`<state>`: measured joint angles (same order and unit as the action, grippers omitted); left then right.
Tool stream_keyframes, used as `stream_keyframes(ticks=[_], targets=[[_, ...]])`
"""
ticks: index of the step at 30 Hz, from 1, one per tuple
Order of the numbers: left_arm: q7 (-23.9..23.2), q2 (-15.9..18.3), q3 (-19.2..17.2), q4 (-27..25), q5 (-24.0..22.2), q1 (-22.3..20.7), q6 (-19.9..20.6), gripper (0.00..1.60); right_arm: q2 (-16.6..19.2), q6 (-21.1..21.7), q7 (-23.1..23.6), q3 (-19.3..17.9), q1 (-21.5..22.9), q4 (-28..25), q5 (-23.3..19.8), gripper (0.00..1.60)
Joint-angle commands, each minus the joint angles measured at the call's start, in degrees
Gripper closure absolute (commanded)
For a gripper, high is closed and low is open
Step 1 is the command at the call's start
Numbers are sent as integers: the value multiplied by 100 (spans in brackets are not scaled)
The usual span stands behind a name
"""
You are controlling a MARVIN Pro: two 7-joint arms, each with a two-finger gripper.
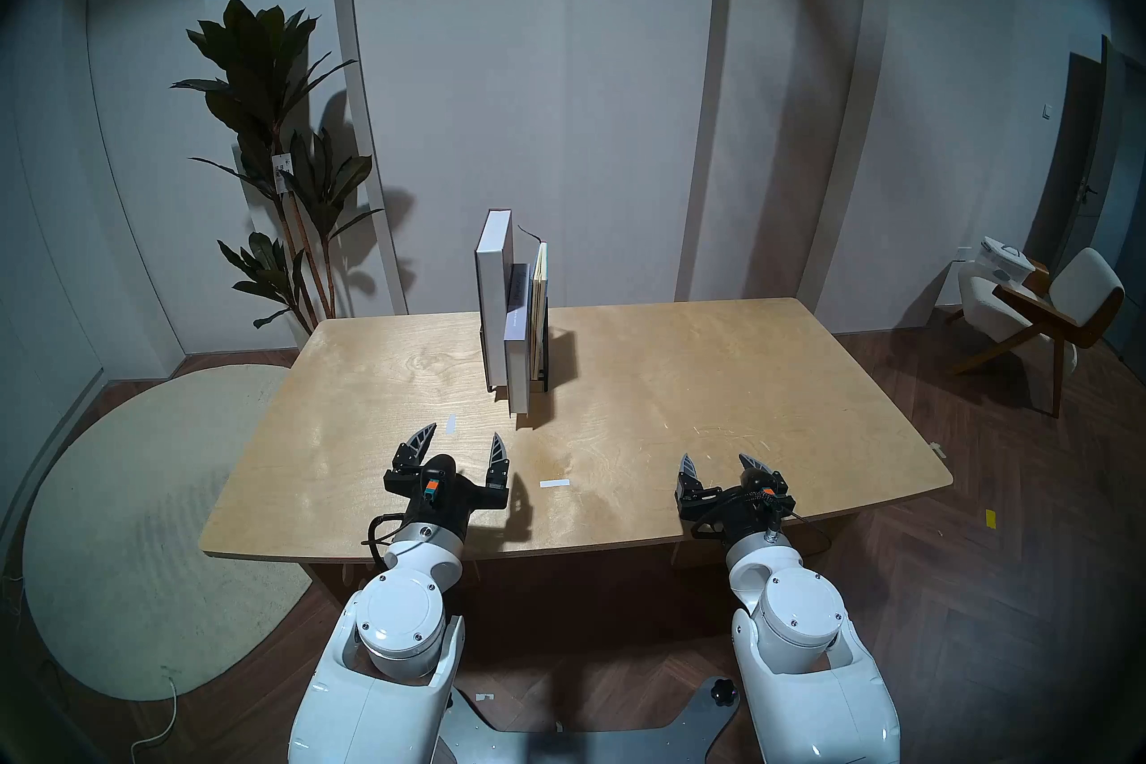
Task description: Stack the books into one stack
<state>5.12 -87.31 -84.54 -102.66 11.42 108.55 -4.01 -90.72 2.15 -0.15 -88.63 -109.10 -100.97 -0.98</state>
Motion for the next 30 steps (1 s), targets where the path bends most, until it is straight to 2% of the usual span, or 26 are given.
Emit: stream_keyframes(ticks=[1, 7, 11, 17, 23, 30], targets=[[276, -13, 21, -167, 309, -77, -98, 0, -10, -17, 7, 7, 11, -126, -12, 0], [426, 21, -35, -155, 387, -108, -156, 0, -11, -17, 8, 6, 11, -126, -11, 0], [597, 149, -34, -99, 693, -170, -328, 0, -12, -19, 9, 5, 12, -123, -9, 0], [526, 266, -222, -71, 634, -478, -329, 0, -13, -22, 9, 5, 16, -117, -7, 0], [253, 376, -398, 20, 359, -848, -319, 0, -14, -24, 10, 4, 18, -112, -5, 0], [-313, 442, -586, 173, -311, -1299, -173, 0, -14, -25, 10, 3, 20, -109, -4, 0]])
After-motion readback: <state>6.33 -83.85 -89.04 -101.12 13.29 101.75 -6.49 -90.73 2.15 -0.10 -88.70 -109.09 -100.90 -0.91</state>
